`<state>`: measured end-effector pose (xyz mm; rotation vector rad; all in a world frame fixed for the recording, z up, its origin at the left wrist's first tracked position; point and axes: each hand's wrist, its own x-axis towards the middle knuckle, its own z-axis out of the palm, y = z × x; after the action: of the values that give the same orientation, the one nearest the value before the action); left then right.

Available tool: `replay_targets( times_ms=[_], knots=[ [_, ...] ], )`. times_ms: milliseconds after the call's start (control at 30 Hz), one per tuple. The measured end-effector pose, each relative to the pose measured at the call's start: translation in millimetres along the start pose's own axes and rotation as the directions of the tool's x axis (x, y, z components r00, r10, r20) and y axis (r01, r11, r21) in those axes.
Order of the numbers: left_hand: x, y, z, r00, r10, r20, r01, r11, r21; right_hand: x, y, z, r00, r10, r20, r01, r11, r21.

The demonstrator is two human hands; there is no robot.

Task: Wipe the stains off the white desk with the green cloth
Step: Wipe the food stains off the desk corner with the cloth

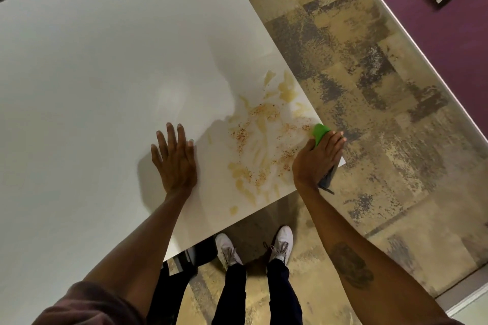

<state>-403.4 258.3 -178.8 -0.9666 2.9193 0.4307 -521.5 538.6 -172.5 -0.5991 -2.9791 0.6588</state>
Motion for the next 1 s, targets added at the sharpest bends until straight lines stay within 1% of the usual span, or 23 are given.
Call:
replay_targets(
  times_ms=[200,400,533,667,800,900,1000],
  knots=[
    [2.3,0.3,1.6,1.0,-0.002,0.008,0.002,1.0,0.027,17.7,-8.7,4.9,0.991,-0.12,0.062,0.123,0.99,-0.061],
    [3.5,-2.3,3.1,1.0,-0.003,0.005,0.003,0.999,0.052,47.4,-43.7,17.0,0.959,-0.26,0.11,0.267,0.962,-0.052],
    [4.5,-2.8,3.3,1.0,-0.001,-0.006,0.001,0.999,0.053,70.4,-73.1,31.0,0.93,-0.343,0.133,0.346,0.938,-0.002],
    [4.8,-2.2,2.1,1.0,0.012,-0.005,-0.011,0.998,0.067,97.0,-106.3,41.0,0.88,-0.441,0.178,0.438,0.897,0.058],
    [5.4,-0.7,-0.2,1.0,0.016,-0.01,-0.015,0.998,0.058,127.6,-142.9,49.0,0.826,-0.505,0.252,0.46,0.861,0.218],
    [4.6,-0.6,-0.2,1.0,0.012,-0.014,-0.011,0.998,0.063,147.6,-163.3,54.3,0.747,-0.592,0.302,0.513,0.803,0.304],
    [4.5,-0.8,0.6,1.0,0.01,-0.014,-0.009,0.998,0.066,160.2,-169.2,55.6,0.676,-0.646,0.356,0.555,0.763,0.332]
  ],
)
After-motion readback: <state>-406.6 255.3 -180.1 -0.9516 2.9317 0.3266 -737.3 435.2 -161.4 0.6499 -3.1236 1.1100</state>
